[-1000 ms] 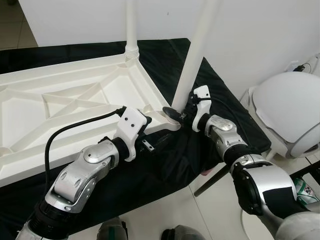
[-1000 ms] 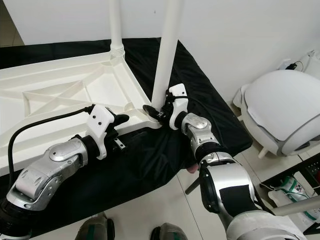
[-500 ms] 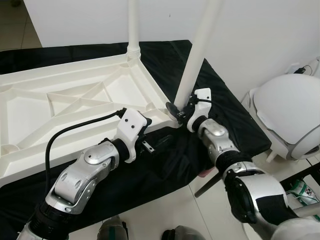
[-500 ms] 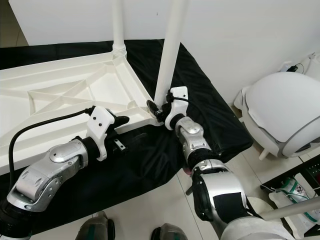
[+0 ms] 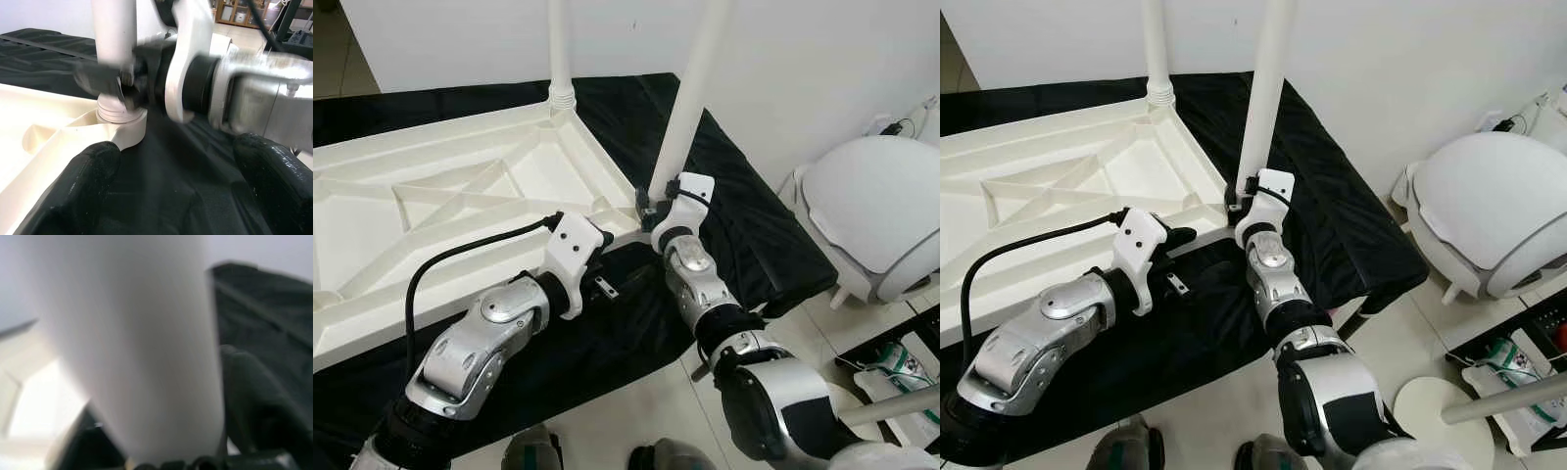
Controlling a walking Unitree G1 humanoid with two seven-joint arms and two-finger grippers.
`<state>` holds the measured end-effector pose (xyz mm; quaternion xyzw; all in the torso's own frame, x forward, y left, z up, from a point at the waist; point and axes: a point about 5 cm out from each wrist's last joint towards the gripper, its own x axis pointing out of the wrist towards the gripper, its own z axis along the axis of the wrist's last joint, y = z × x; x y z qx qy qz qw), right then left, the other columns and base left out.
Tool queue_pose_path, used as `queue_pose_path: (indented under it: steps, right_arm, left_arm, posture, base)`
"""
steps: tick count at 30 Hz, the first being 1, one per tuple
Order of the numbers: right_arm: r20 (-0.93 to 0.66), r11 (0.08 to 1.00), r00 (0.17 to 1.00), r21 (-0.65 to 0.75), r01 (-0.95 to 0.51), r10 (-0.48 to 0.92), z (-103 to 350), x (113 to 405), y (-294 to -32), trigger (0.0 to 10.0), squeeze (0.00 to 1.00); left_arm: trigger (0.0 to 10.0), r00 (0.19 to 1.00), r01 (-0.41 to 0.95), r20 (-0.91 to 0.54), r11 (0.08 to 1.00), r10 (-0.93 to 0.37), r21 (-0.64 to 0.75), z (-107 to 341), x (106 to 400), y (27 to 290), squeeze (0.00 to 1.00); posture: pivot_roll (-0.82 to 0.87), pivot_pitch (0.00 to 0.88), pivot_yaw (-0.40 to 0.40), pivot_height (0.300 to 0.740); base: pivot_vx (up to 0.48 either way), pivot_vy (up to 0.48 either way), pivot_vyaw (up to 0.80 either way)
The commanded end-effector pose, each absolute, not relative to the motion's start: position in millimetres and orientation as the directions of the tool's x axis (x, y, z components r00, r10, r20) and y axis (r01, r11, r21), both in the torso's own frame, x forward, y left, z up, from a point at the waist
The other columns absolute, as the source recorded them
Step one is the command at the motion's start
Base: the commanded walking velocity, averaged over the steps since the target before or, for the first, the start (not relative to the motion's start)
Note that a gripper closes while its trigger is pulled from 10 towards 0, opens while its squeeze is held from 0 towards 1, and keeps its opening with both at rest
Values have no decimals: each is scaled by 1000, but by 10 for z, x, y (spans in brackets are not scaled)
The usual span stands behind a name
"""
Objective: Building children table
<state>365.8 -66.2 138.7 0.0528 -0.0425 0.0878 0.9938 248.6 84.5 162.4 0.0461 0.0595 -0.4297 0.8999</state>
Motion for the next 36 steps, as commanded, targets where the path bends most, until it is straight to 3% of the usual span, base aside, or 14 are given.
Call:
queue_pose_path:
  steps: [1, 12, 13, 21, 22, 33, 34, 36]
  right_arm:
    - [117, 978, 981, 121, -171, 157, 1393, 3641, -708, 10000, 1000]
    - [164, 985, 980, 107, -134, 115, 1418, 3574, -815, 10000, 1000]
    - [167, 988, 980, 92, -122, 105, 1403, 3551, -865, 10000, 0]
    - [195, 985, 973, 91, -144, 124, 1345, 3396, -1059, 10000, 0]
    - [198, 983, 970, 86, -161, 142, 1329, 3354, -1070, 10000, 0]
    - [181, 983, 970, 55, -176, 164, 1205, 3070, -1217, 10000, 0]
    - [181, 981, 968, 54, -187, 174, 1182, 3005, -1239, 0, 0]
    - [175, 980, 968, 56, -192, 179, 1171, 2983, -1245, 0, 0]
  left_arm:
    - [10000, 598, 800, -137, 597, -789, 54, 1636, 2453, 828, 0]
    - [10000, 611, 792, -126, 606, -782, 80, 1638, 2470, 834, 0]
    - [10000, 612, 791, -122, 607, -781, 79, 1640, 2475, 839, 1000]
    - [10000, 602, 798, -128, 600, -788, 57, 1622, 2482, 864, 1000]
    - [10000, 609, 793, -136, 604, -782, 77, 1614, 2492, 869, 0]
    - [10000, 685, 728, -144, 673, -714, 131, 1627, 2601, 1005, 0]
    - [10000, 704, 710, -149, 692, -694, 134, 1624, 2628, 1046, 0]
    - [10000, 712, 702, -151, 699, -686, 137, 1622, 2640, 1063, 0]
  posture:
    - [37, 13, -84, 740]
    - [33, 8, -83, 740]
    - [29, 6, -78, 740]
    - [19, 8, -69, 740]
    - [13, 12, -64, 740]
    - [9, 26, -60, 740]
    - [2, 33, -55, 740]
    - [2, 33, -54, 740]
  base:
    - [0, 0, 0]
    - [0, 0, 0]
    - [0, 0, 0]
    - [0, 0, 0]
    - [0, 0, 0]
    - [0, 0, 0]
    - [0, 0, 0]
    - [0, 0, 0]
